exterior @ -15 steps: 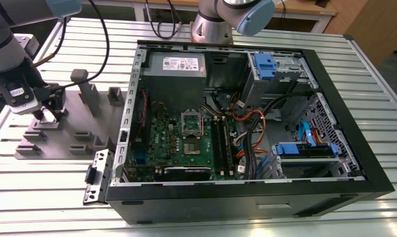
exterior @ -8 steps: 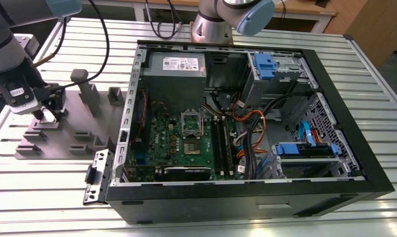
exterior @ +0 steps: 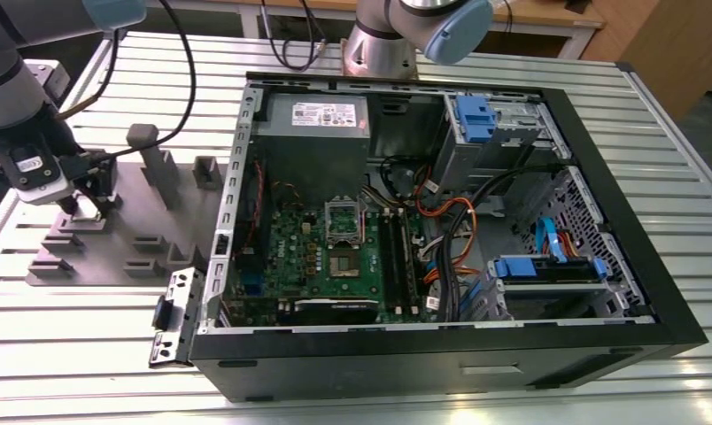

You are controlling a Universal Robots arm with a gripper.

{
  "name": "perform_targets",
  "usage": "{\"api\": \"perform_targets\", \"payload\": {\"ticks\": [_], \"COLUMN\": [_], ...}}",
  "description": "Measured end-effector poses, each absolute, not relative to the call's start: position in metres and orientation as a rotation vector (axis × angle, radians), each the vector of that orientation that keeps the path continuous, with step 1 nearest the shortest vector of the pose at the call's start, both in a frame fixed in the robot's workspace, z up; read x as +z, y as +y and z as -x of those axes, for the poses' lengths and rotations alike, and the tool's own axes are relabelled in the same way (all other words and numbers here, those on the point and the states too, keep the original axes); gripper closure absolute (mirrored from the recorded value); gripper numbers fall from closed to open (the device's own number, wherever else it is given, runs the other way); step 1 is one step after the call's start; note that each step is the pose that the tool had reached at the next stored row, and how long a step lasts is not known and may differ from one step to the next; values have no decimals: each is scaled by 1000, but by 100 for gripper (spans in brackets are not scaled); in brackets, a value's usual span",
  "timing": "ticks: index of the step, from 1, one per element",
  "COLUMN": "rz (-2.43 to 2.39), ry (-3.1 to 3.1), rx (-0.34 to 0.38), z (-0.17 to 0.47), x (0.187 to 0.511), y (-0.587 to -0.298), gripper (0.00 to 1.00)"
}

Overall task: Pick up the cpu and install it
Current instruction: 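Pick up the cpu and move it towards the insertion slot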

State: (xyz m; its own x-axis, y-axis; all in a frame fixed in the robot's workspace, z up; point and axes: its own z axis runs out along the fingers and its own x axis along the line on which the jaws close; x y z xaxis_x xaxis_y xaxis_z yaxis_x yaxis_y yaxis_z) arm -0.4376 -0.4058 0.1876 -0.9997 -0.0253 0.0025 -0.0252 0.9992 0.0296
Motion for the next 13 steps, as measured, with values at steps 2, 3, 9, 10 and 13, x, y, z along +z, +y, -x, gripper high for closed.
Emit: {"api": "perform_targets", "payload": {"ticks": [2,3,9,10,13], "rz": [-40,-40,-40,-40,-40], "ry": [-3138,-3138,-3138,-3138,-3138], "rx": [-46,-46,-46,-46,-46], "z": [438,438,438,438,438], "x": [191,192,200,202,206], "y": [-406,-406,-406,-406,-406], "gripper": [53,53,53,53,53]}}
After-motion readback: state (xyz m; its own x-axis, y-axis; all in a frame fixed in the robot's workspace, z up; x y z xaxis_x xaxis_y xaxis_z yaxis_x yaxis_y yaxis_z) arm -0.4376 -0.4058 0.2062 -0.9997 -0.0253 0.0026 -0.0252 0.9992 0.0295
